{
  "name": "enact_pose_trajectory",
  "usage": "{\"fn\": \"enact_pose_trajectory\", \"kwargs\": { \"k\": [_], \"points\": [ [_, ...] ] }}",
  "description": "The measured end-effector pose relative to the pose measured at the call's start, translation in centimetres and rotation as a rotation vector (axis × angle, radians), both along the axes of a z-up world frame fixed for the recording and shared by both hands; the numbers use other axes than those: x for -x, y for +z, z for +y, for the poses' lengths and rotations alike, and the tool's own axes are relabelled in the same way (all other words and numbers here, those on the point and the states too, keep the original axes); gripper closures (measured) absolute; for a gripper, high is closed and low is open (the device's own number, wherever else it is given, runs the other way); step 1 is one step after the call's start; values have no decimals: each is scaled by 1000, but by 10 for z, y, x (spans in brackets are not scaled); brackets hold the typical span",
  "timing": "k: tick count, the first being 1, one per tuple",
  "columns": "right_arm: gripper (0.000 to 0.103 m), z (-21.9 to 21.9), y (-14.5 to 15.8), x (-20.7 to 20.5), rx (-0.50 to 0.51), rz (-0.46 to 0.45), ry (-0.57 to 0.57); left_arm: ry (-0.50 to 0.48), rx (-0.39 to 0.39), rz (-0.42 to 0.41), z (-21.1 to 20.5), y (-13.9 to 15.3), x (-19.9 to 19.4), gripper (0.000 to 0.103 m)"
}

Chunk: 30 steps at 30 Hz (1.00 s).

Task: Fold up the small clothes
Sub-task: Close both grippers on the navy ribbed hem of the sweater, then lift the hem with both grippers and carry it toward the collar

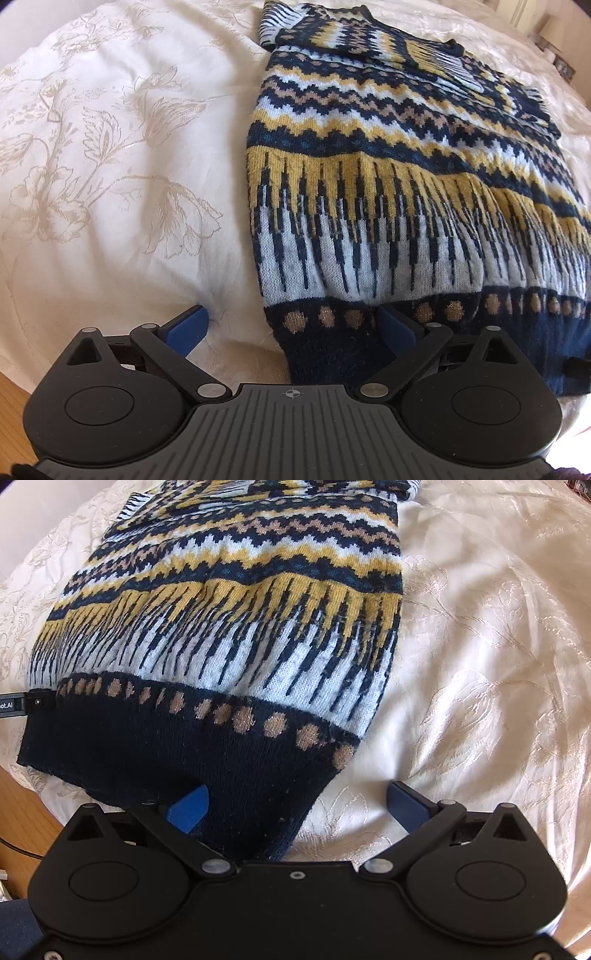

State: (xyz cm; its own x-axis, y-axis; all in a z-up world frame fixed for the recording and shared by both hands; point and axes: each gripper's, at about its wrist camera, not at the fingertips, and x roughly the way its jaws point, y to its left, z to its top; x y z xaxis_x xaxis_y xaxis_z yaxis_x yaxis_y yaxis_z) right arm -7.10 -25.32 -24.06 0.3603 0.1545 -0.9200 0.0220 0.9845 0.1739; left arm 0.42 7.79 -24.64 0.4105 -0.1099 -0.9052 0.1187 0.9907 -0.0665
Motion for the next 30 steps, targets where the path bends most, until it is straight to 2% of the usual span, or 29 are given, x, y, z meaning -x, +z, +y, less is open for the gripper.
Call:
{"fn": "enact_pose_trajectory", "kwargs": {
  "k": [4,6,14,17,18,19,21,22,24,25,26,27,28,29,30],
  "points": [
    [0,-5,2,4,-20,-10,-5,40,63,49,9,-1,-4,4],
    [0,-5,3,4,-18,-6,-1,45,80,46,13,1,0,9],
    [0,1,4,3,3,9,22,-26,91,29,5,5,20,24],
    [0,2,4,4,-8,7,35,-66,98,36,0,5,22,25],
    [1,1,5,5,-11,4,34,-78,105,36,0,6,23,29],
    [4,1,6,6,-13,1,30,-87,110,35,-1,6,23,32],
    [14,-1,10,5,-22,-5,13,-96,132,39,-1,7,21,46],
    [21,-3,12,5,-34,-8,4,-98,148,45,-1,7,21,49],
    [35,-5,16,3,-71,-7,-6,-103,169,57,-1,9,20,66],
    [47,-6,17,1,-95,-6,-1,-108,176,62,-2,10,19,72],
    [63,-6,18,-1,-129,1,7,-114,179,68,-3,11,19,83],
    [72,-6,20,-3,-152,10,7,-115,181,71,-3,13,18,86],
    [84,-6,21,-5,-166,15,1,-114,186,66,-3,15,19,87],
    [90,-7,24,-6,-180,12,-12,-113,191,62,-2,18,19,90],
    [90,-8,27,-7,-193,7,-23,-110,197,56,-1,22,18,93]
  ]
}}
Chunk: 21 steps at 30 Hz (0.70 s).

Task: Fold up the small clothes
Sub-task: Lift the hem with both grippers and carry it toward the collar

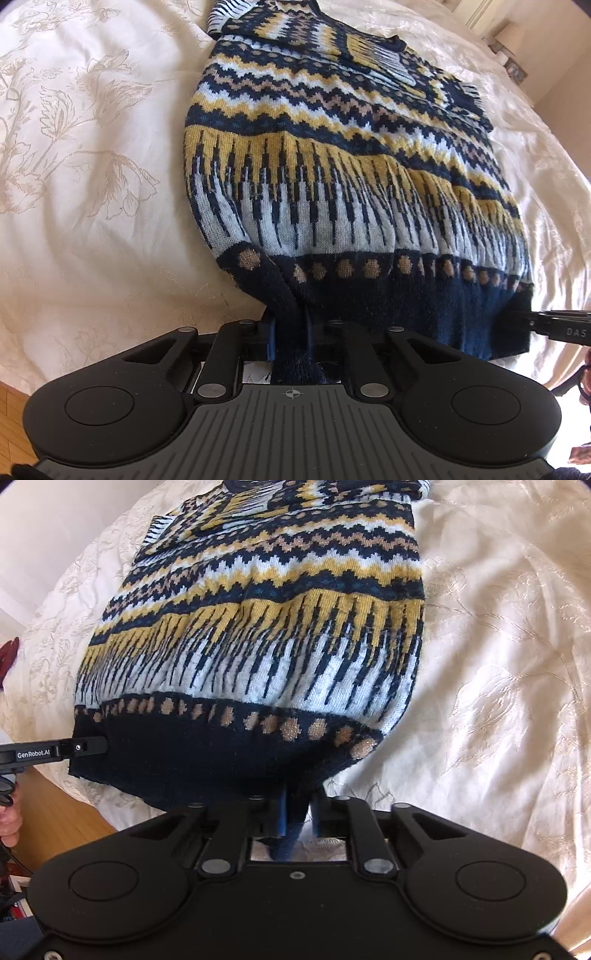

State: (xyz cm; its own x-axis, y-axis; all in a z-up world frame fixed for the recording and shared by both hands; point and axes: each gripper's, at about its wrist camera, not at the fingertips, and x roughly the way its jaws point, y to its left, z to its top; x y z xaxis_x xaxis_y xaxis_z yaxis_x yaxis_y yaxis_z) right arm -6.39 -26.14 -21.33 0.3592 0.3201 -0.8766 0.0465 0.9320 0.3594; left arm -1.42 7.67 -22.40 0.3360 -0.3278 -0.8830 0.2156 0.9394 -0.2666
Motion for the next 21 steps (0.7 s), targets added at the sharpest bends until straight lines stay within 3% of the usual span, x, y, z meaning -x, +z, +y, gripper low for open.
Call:
{"fn": "enact_pose_trajectory", "kwargs": {
  "k": [9,21],
  "points": [
    [91,-21,57,-8,-112,-135,-74,67,133,-120,11,72,-13,93],
    [91,-55,114,-87,-160,-333,-241,97,207,-316,0,137,-115,96]
  ]
}}
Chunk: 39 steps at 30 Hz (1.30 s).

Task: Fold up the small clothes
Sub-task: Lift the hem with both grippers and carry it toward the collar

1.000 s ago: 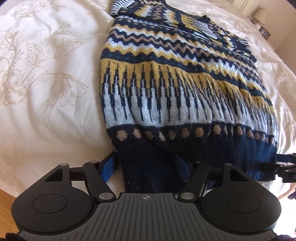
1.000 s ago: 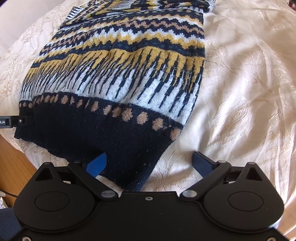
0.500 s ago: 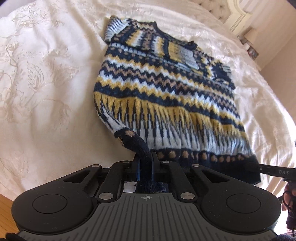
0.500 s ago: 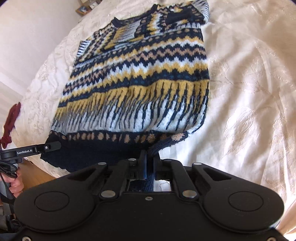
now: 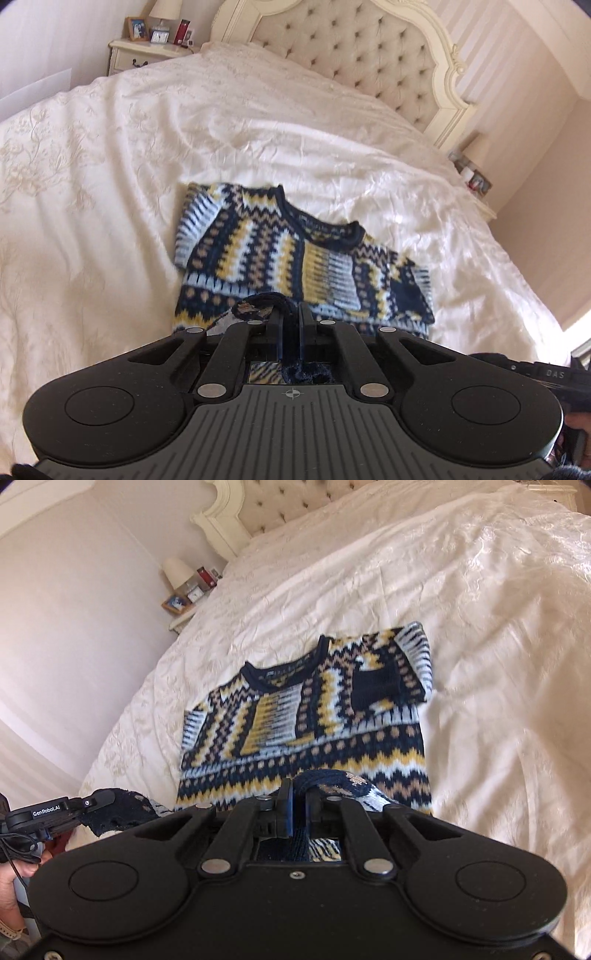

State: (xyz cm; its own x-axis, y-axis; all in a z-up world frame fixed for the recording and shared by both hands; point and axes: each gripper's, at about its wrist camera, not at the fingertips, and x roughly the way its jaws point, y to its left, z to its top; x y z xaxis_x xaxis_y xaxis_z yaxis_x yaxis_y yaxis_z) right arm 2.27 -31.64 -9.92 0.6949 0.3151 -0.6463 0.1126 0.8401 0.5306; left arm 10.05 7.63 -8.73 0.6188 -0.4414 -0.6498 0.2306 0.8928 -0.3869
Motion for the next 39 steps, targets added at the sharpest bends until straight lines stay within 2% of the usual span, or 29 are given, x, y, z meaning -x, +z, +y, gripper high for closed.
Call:
{"fn": "enact_pose_trajectory", "kwargs": {
  "k": [5,11,16,20,28,31,32,35,39],
  "points": [
    [91,-10,4,-50,-24,-41,-81,-10,8,-50,-12,9,-52,96],
    [91,-18,2,-111,15,-58,-121,-24,2,-77,-30,9,-111,96],
    [91,-26,-15,-159,26,4,-154,-22,-13,-25,-40,-9,-156,96],
    [91,-28,-36,-191,41,74,-170,-34,-57,21,-50,-31,-187,96],
    [91,-33,-78,-237,36,192,-200,-9,-93,137,-53,-74,-232,93],
    [86,-33,-88,-249,35,221,-208,2,-91,185,-55,-85,-247,92],
    [83,-34,-91,-255,36,233,-216,5,-90,200,-55,-88,-252,91],
    [83,-36,-98,-263,20,259,-230,22,-100,222,-56,-93,-263,81],
    [80,-38,-104,-268,15,284,-231,43,-120,193,-54,-88,-278,76]
  ]
}}
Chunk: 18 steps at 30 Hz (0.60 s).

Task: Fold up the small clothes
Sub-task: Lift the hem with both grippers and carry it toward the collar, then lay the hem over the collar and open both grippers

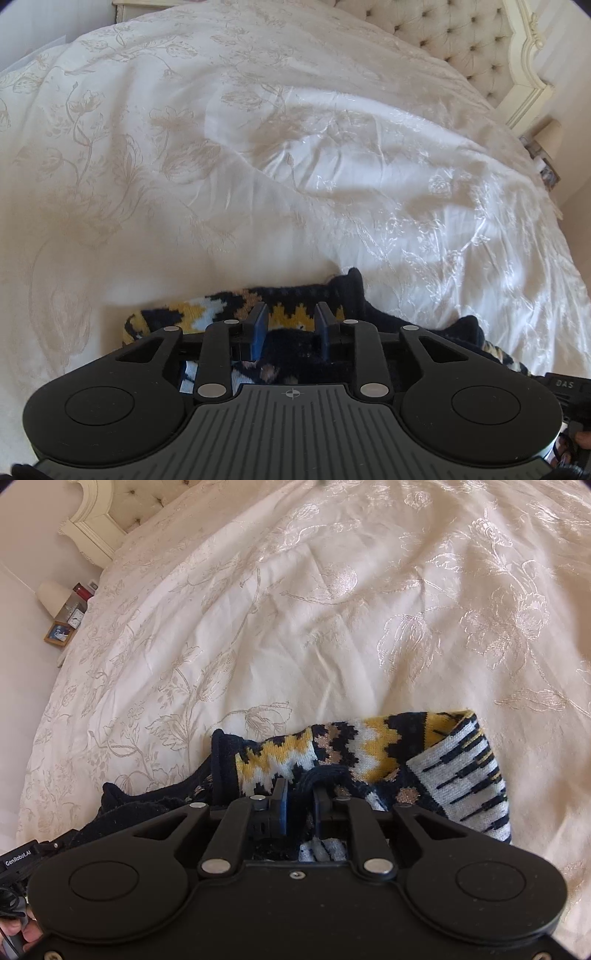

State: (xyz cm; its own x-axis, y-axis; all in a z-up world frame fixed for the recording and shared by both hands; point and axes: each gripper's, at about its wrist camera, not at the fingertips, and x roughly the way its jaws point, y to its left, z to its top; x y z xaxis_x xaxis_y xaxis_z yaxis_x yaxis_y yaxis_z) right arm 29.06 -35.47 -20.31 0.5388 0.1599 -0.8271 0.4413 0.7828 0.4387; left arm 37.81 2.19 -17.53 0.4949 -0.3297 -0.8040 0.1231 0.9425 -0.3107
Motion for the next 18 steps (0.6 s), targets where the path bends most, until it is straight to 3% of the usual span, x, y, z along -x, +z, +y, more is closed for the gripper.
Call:
{"fn": "enact_pose_trajectory", "kwargs": {
  "k": [6,8,10,14,18],
  "points": [
    [76,-6,0,2,-25,-16,-22,-16,-49,-40,-2,16,-11,76],
    [56,-10,3,3,-15,-40,-43,-26,-61,-57,-4,23,-8,75],
    [45,-15,8,4,7,-69,-69,-34,-61,-72,-5,31,-3,75],
    [45,-18,23,4,50,-93,-45,-96,-89,-87,-17,43,15,73],
    [45,12,41,5,186,-109,126,-217,-124,-86,-39,37,45,68]
  ]
}}
